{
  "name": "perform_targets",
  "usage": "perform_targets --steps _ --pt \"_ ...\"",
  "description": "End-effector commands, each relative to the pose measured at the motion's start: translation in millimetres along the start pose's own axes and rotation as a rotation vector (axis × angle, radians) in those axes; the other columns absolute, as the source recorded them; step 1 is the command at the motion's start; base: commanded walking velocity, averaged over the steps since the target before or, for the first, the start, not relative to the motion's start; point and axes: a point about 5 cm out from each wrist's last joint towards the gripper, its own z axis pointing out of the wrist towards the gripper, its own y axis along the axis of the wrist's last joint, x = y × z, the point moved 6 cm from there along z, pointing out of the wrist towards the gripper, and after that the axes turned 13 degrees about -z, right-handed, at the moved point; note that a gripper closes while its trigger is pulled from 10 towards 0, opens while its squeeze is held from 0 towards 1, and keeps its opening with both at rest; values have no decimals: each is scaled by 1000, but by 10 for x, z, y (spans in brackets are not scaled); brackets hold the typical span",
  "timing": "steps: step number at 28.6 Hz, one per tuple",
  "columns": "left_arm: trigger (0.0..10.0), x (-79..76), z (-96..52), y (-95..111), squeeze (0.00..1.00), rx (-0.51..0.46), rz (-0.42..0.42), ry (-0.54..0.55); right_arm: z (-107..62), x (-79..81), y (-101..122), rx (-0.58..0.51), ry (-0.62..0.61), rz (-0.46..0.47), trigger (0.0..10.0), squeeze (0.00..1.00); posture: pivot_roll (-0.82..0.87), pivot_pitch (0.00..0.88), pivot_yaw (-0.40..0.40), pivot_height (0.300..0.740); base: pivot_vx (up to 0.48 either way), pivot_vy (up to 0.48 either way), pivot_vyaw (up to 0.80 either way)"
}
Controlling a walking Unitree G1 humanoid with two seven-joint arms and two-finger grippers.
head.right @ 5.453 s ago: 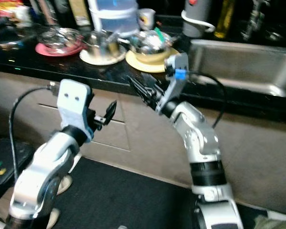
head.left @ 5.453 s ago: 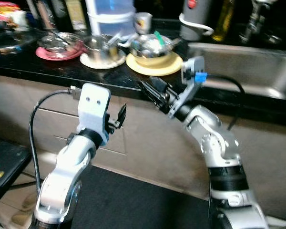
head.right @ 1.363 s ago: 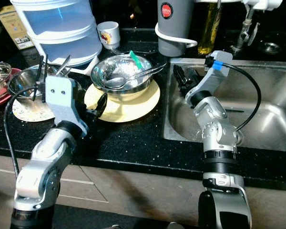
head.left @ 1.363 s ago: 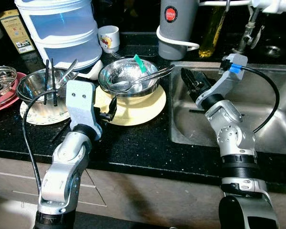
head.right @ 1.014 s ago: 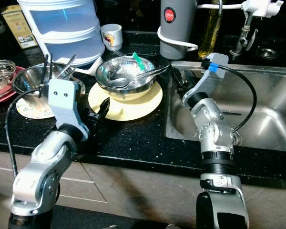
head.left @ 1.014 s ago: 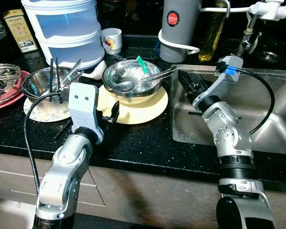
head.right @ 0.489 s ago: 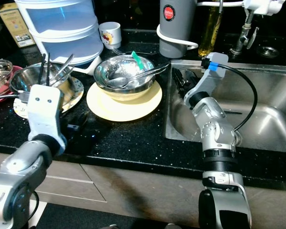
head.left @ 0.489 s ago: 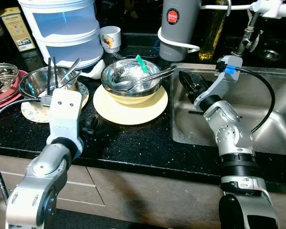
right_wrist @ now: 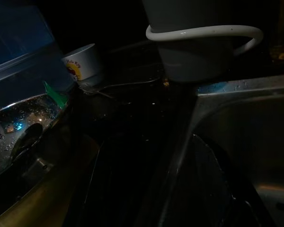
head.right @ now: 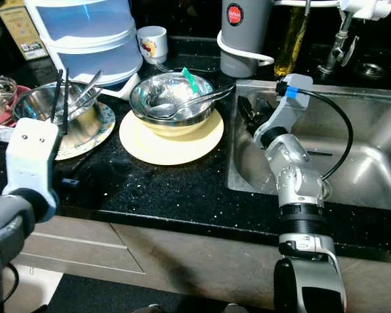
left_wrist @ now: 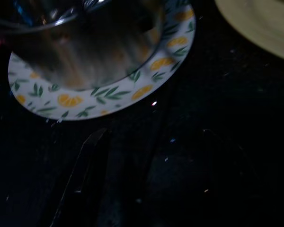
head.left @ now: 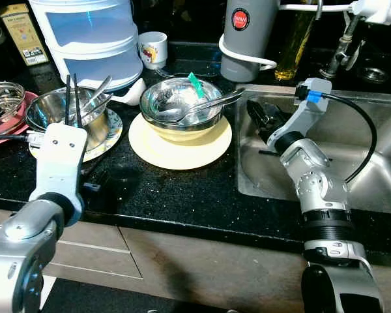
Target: Kitchen organization
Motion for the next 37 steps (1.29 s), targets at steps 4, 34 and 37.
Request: perform_targets --steps 4,34,37 --pt "10000 -16 -9 -85 0 47 -26 -24 12 -18 3 8 -7 -7 10000 0 62 64 -11 740 0 0 0" --pt "10000 55 73 -297 0 178 -125 -61 15 -76 16 21 -25 -32 10000 0 40 46 -15 740 0 0 0" --pt "5608 90 72 -373 0 223 -125 -62 19 -76 28 20 -28 -28 10000 0 35 43 -10 740 0 0 0"
